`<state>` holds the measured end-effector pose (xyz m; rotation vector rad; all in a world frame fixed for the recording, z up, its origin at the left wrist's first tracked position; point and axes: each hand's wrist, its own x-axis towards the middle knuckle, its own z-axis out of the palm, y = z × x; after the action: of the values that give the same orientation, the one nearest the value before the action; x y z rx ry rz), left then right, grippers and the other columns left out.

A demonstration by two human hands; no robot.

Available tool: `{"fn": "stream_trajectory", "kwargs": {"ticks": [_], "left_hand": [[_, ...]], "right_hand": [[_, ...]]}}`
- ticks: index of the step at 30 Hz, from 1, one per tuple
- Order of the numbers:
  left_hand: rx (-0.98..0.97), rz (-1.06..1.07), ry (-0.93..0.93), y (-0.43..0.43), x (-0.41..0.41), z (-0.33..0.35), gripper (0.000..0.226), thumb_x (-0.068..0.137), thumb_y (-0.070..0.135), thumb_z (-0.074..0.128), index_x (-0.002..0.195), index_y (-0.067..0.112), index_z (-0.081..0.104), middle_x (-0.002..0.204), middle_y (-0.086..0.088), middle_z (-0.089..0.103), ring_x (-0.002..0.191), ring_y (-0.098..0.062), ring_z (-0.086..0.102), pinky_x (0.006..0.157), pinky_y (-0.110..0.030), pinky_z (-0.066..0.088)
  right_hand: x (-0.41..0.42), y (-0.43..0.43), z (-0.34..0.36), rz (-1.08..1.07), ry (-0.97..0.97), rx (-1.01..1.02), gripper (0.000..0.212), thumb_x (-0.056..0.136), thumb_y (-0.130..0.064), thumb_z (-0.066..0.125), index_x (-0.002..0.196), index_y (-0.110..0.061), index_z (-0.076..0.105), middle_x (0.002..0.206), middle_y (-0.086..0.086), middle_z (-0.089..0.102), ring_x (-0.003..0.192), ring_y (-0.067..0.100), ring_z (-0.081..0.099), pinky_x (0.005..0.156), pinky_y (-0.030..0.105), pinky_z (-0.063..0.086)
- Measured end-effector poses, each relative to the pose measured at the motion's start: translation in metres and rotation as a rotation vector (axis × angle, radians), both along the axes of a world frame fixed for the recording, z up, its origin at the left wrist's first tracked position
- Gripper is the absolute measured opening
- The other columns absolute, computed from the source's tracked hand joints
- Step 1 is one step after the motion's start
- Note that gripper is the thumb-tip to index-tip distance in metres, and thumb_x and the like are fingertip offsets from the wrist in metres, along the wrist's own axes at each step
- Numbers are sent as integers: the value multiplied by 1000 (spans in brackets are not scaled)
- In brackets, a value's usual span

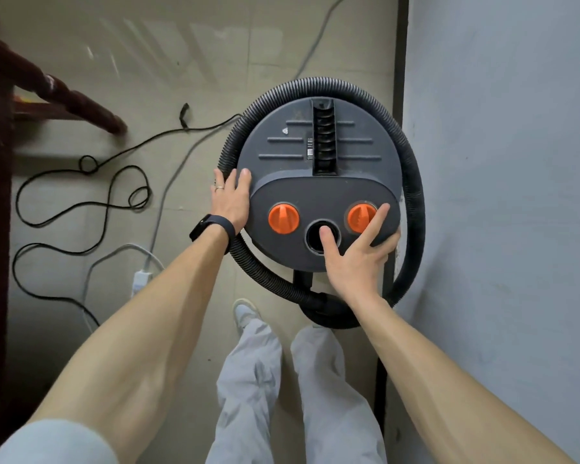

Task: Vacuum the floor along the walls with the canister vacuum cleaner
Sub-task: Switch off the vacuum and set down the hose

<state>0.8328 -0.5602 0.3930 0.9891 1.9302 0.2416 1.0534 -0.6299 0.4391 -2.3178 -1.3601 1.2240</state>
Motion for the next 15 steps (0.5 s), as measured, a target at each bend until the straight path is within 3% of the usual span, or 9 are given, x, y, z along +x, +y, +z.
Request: {"fn": "stream_trajectory", "kwargs": {"ticks": [2,5,15], "left_hand": [[40,94,-25,-4,2,3,47,108,30,22,147,11,39,163,-7,20,152,-23,-4,120,-35,2],[86,213,57,-18,1,9,53,105,39,33,150,13,38,164,-5,18,150,-17,14,117,-29,13],[235,334,218,-36,36,17,55,102,46,33,148,19,42,160,-6,28,145,-25,28,119,-37,17]], "right_hand": [[2,0,1,28,-19,-12,108,94,-69,53,155,-40,-31,164,22,-27,155,40,2,122,48,20],[1,0,3,20,-12,-24,108,94,-70,53,155,-42,-31,164,21,-27,155,42,4,122,48,21],[27,-4,20,245,-42,-92,101,96,-72,45,149,-48,-36,166,15,-28,156,41,16,121,50,26]]}}
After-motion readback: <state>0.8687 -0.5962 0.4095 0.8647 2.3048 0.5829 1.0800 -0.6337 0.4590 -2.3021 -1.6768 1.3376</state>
